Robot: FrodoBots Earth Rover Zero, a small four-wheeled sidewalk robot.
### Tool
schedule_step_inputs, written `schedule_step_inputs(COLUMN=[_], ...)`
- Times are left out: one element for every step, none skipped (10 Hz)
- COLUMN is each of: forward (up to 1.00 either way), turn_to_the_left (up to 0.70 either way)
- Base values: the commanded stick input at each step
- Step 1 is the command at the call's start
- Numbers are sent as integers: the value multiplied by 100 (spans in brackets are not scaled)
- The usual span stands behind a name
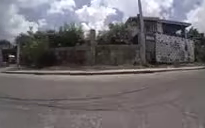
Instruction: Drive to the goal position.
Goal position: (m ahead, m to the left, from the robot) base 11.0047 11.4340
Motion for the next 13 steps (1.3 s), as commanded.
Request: schedule_step_inputs(forward=[96, 95, 96, 96, 95, 95, 96, 96, 96, 96, 96, 96, 96], turn_to_the_left=[38, 38, 38, 38, 38, 38, 38, 38, 38, 38, 38, 38, 38])
